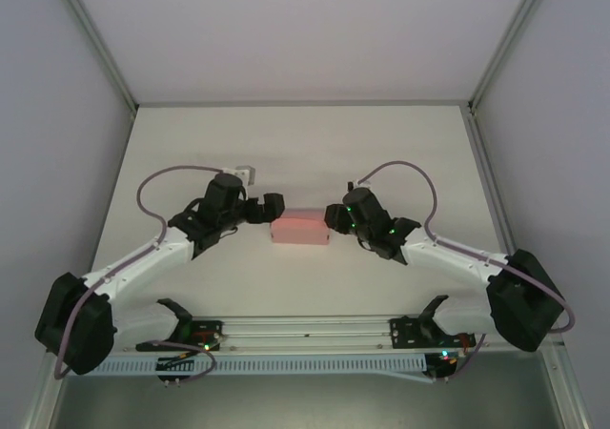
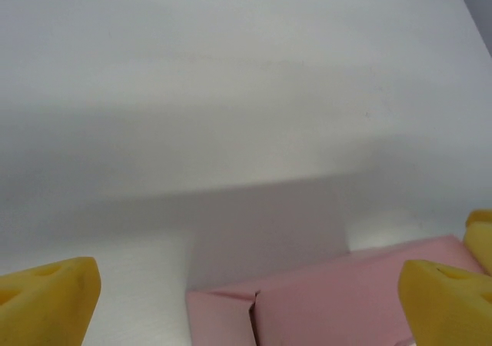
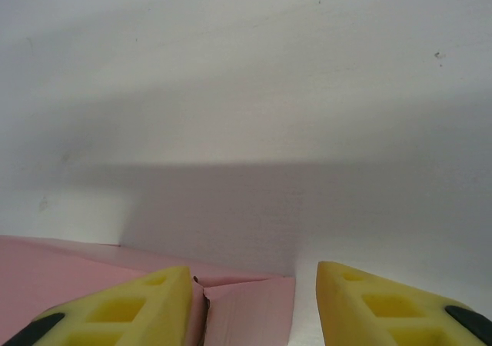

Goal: Assemble paper box

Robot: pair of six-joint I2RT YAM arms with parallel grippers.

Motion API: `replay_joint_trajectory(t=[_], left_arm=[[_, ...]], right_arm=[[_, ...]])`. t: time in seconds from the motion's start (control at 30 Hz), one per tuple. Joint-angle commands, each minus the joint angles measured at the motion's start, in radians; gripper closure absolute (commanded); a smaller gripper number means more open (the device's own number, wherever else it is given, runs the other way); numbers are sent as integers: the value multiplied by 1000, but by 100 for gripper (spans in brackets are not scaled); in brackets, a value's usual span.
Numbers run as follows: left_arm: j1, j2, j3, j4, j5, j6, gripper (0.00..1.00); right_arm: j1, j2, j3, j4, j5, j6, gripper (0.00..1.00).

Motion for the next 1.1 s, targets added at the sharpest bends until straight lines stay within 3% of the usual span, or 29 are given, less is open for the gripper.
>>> replay_joint_trajectory(t=[0.0,0.17,0.37,0.6,0.73,0.87,1.07], left_arm=[[17,25,-78,98,145,-37,5],[59,50,-156,163,195,-52,20],[82,67,-258,280,277,-88,52],[86,39,-377,387,309,-130,65],[90,53,-409,416,308,-122,78],[94,91,-414,440,315,-124,99],[94,87,-425,440,311,-122,100]], right_arm=[[19,67,-42,-160,27,-91,54],[22,72,-94,-85,40,-109,56],[22,81,-164,31,33,-167,59],[27,84,-251,159,17,-229,64],[37,76,-326,301,0,-290,68],[60,85,-397,449,-15,-384,71],[89,147,-449,541,49,-468,83]])
